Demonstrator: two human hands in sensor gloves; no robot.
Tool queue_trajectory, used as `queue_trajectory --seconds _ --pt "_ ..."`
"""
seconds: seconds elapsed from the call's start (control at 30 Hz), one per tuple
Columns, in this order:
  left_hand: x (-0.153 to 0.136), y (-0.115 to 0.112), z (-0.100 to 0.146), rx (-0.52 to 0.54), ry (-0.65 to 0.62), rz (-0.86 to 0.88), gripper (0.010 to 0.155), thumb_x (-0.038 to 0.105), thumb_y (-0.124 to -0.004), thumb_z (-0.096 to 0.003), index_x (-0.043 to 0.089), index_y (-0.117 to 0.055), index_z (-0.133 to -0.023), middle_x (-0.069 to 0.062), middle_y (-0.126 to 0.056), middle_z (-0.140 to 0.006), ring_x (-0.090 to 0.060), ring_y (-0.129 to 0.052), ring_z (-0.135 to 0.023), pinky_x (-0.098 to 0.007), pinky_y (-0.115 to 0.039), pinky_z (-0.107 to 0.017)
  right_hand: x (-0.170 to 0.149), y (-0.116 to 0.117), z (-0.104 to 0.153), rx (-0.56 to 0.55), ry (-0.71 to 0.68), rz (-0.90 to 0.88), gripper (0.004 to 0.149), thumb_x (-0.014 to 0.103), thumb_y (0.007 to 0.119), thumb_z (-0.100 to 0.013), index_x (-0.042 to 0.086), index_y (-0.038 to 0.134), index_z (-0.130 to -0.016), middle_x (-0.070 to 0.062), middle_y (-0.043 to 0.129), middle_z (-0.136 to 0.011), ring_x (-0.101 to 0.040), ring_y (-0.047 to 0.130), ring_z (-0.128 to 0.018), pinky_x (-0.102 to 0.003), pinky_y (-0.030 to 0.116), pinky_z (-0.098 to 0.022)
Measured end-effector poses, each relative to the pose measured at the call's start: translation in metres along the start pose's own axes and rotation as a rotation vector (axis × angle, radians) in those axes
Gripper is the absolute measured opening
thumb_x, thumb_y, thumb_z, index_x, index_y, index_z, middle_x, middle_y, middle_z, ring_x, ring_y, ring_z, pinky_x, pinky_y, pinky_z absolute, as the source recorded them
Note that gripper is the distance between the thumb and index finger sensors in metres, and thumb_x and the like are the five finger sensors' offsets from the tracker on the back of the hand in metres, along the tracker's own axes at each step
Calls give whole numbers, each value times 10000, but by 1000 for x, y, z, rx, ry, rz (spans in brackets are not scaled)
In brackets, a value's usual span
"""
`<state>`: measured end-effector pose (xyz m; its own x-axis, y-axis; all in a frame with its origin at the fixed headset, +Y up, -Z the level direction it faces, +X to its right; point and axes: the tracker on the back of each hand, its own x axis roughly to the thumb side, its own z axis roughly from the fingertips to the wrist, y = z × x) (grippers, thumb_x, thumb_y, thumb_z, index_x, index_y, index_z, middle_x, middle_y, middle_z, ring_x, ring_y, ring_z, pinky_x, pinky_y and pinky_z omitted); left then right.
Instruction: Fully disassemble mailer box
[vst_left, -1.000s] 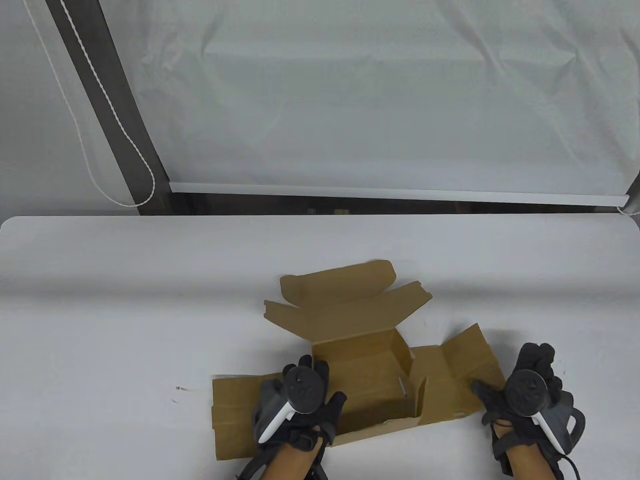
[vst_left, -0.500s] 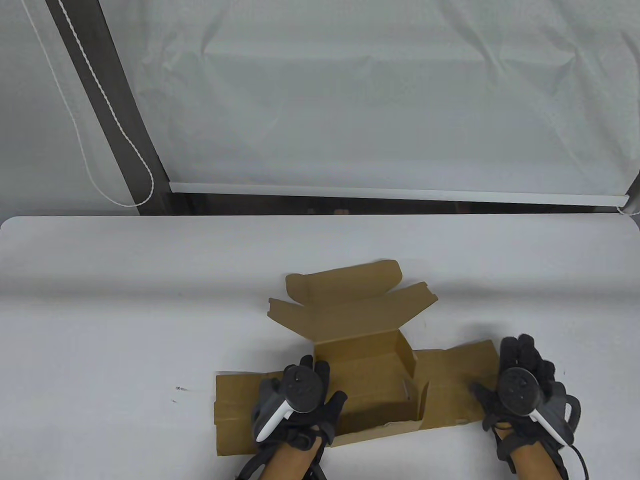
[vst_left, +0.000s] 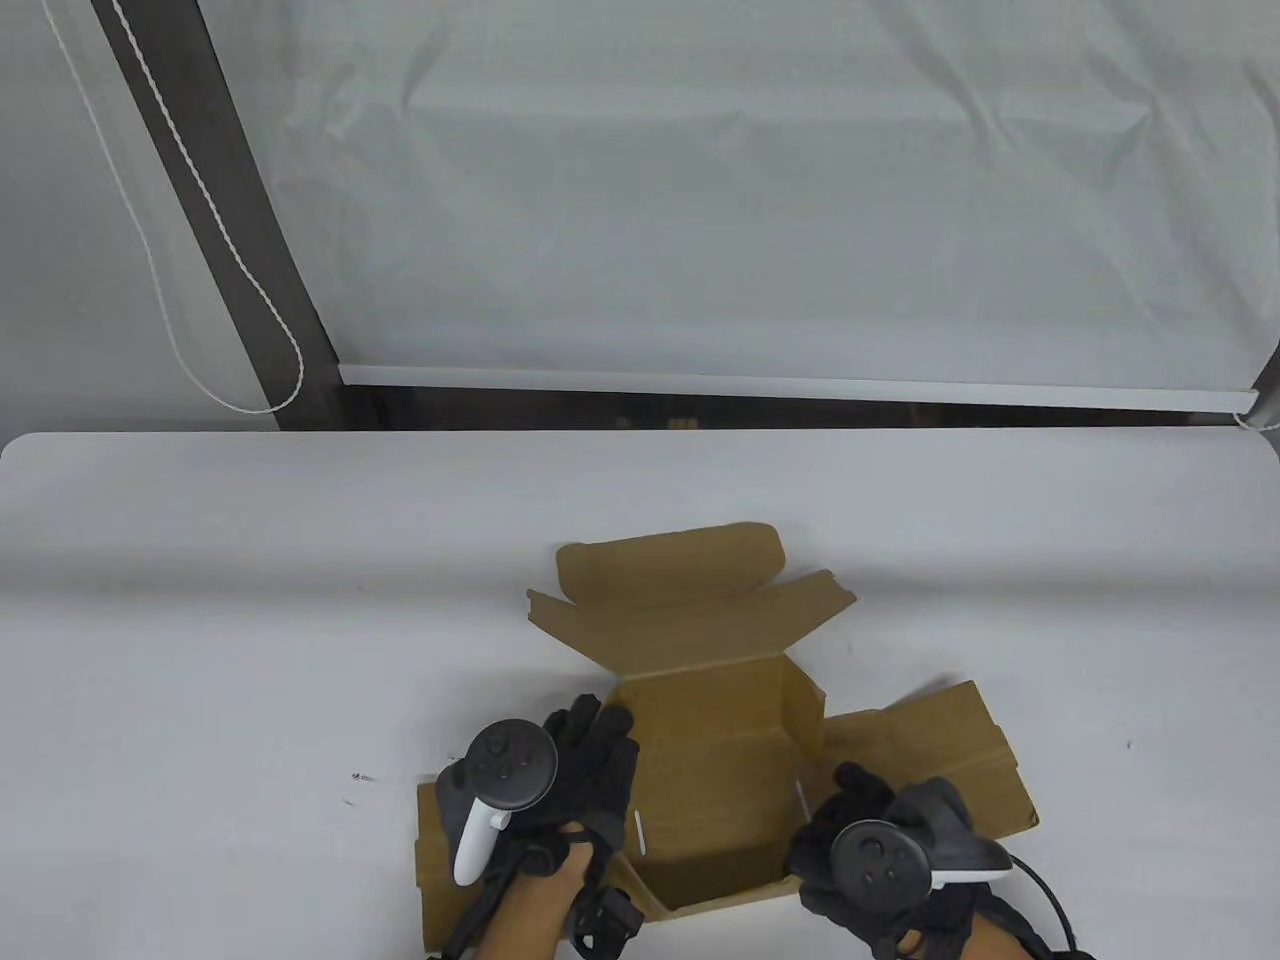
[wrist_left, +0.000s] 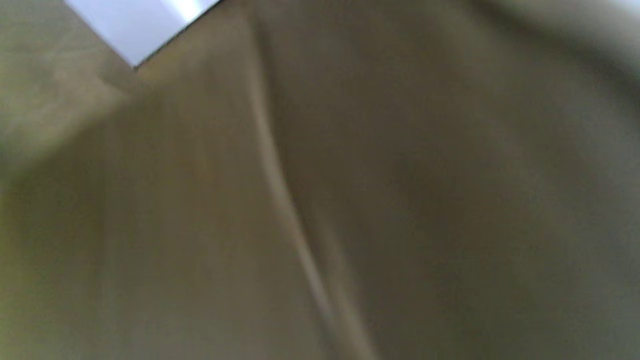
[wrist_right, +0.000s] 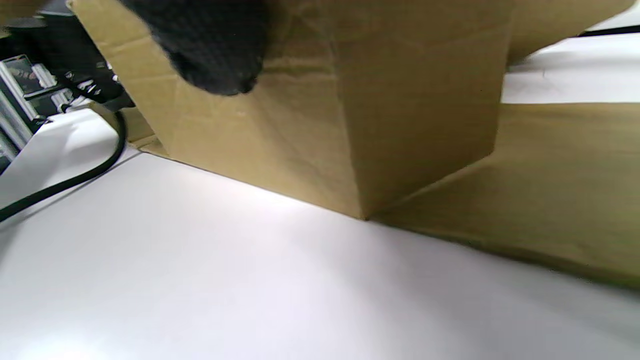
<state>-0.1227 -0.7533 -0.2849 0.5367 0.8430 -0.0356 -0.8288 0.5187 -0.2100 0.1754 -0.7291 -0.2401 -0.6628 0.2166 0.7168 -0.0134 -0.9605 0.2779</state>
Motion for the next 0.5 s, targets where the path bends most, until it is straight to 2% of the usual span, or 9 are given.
queue_trajectory --seconds 0.1,0.13,0.23,0.3,0.37,0.5 --pt "-14 4 -1 -28 175 -48 669 426 -632 -572 165 -412 -1148 -134 -22 -1196 -418 55 -1059 -655 41 -676 1 0 0 16 3 -9 372 341 821 -506 168 826 -835 -190 895 -909 -483 801 -851 -716 387 -735" --pt "-23 4 0 -59 289 -88 685 425 -633 -572 158 -384 -1151 -125 13 -1184 -412 78 -1050 -648 50 -673 0 0 0 14 3 -12 373 341 822 -506 168 825 -836 -190 894 -907 -485 802 -849 -716 389 -734" --pt "-40 0 -2 -212 476 -243 726 461 -616 -577 169 -281 -1151 -75 80 -1162 -373 142 -1032 -629 78 -667 -1 1 0 7 13 -29 370 344 820 -507 166 827 -832 -191 895 -904 -487 806 -842 -717 394 -729" --pt "-41 -3 -4 -261 496 -300 732 483 -604 -576 197 -232 -1138 -53 78 -1160 -359 150 -1026 -621 75 -665 -1 1 0 3 11 -27 373 345 819 -508 166 826 -834 -193 896 -903 -483 805 -844 -717 396 -728" --pt "-37 -4 -5 -235 475 -313 737 485 -602 -575 171 -252 -1142 -62 70 -1164 -359 145 -1030 -621 73 -668 -1 1 -1 -13 11 -15 370 347 821 -506 166 830 -829 -194 900 -898 -482 813 -838 -718 407 -725" --pt "-25 1 -3 -197 335 -247 723 502 -581 -575 159 -303 -1148 -105 42 -1171 -386 105 -1036 -630 47 -665 -1 2 -1 -67 30 -2 366 356 827 -499 158 844 -806 -195 927 -855 -462 849 -810 -719 446 -711"
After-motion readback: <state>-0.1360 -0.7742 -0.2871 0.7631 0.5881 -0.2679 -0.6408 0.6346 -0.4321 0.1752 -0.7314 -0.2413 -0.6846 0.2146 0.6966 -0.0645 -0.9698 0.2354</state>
